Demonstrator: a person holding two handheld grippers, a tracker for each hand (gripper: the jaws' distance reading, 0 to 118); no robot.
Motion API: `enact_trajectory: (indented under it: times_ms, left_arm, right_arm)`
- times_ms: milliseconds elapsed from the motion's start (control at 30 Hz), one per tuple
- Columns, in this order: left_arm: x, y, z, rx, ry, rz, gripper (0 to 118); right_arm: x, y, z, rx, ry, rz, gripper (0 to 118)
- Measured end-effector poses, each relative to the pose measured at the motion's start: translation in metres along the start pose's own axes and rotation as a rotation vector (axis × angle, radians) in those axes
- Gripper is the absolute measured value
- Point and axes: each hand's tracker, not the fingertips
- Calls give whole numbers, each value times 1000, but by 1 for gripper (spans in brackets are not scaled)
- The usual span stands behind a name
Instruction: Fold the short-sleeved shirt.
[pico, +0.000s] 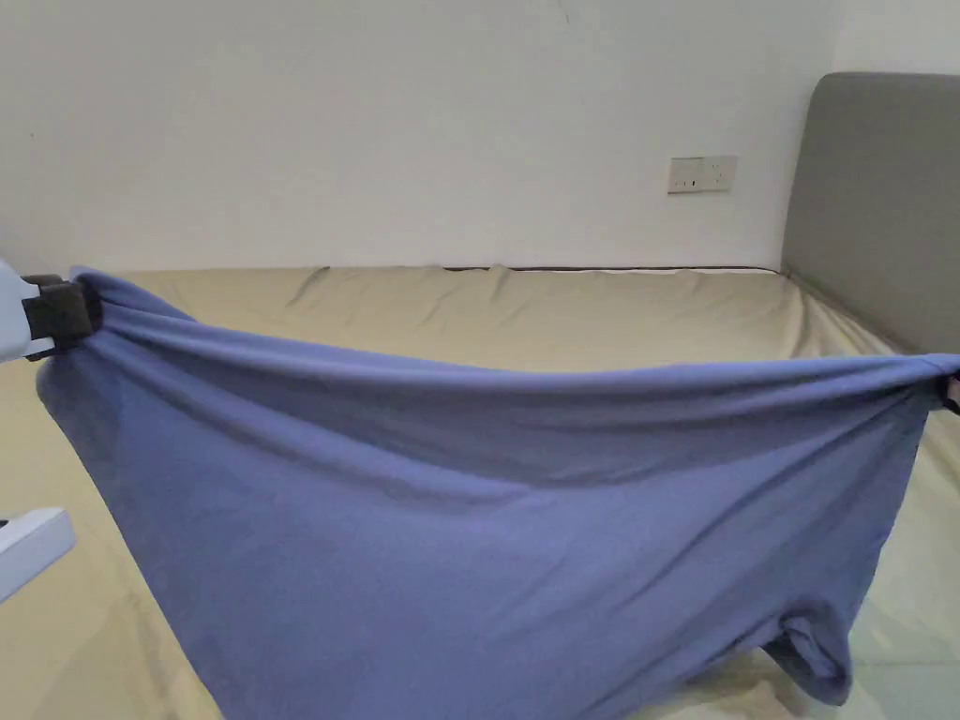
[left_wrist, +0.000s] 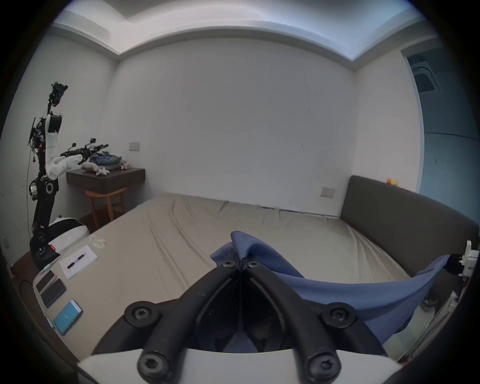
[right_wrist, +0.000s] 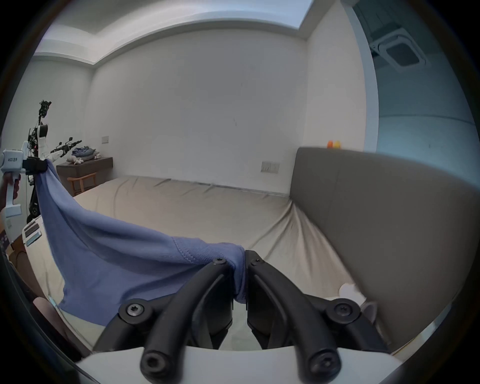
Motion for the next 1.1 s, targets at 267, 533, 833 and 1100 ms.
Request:
enact_trajectory:
  times_ms: [267,533,833,1100]
  left_arm:
    - [4,73,-1,79,10,-10,0]
    - [30,120,-56,99,67,-85,0]
    - [58,142,-154,116,106,-167,0]
    - [65,97,-237,90,110,-86,0]
  right_arm:
    - [14,87,-12,14,-84,71,8]
    - [32,130,-95,-5,-168,40,8]
    - [34,136,-219,1,-233,29,8]
    - [28,96,-310,-37,-267,2,8]
